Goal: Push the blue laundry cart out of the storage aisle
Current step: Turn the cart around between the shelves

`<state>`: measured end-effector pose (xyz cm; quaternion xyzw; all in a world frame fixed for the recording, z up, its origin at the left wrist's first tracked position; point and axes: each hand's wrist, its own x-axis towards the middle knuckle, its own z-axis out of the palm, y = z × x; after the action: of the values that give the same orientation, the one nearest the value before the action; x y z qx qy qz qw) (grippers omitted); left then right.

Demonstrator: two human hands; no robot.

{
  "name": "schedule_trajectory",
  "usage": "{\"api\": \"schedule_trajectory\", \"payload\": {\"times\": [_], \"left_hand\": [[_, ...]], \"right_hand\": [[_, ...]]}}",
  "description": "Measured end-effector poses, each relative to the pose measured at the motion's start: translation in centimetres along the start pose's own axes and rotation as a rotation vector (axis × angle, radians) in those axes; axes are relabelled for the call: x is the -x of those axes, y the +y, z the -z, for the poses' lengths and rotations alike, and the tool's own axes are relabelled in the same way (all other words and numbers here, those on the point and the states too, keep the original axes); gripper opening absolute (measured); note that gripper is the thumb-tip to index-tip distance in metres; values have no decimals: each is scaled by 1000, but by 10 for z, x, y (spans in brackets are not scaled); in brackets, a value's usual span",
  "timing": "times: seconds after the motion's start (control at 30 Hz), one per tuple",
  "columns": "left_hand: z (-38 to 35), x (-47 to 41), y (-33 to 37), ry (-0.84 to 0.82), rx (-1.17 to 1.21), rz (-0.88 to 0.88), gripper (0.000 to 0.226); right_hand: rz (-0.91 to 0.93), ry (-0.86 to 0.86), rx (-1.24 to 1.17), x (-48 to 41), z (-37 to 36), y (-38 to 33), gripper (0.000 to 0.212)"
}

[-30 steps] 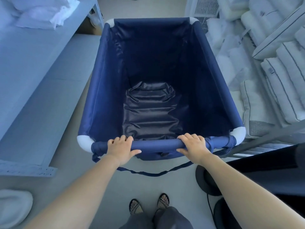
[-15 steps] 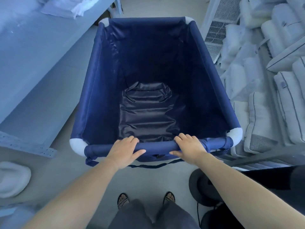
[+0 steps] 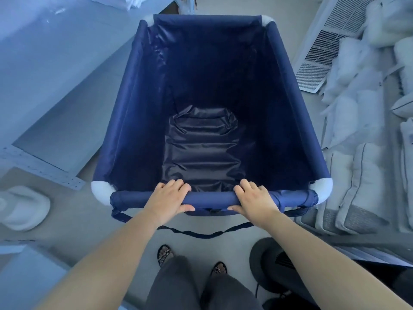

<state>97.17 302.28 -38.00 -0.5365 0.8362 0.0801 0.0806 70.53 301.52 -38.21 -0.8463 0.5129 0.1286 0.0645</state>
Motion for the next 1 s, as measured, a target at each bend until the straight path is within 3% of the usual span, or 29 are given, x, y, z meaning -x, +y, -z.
{"api": "schedule_trajectory", "payload": {"times": [0.17, 0.6, 0.8, 1.0], "left_hand": [[4, -22, -10, -77, 23, 0, 55], [26, -103, -67, -39, 85, -49, 52], [34, -123, -121, 21, 71, -137, 47], [47, -155, -161, -26, 46, -151, 47]], "right_hand": [[-49, 10, -19, -17, 5, 5, 52], [-173, 5, -22, -100, 30, 30, 49], [-334, 4, -31, -136, 43, 30, 51], [-454, -25, -92, -171, 55, 30, 61]]}}
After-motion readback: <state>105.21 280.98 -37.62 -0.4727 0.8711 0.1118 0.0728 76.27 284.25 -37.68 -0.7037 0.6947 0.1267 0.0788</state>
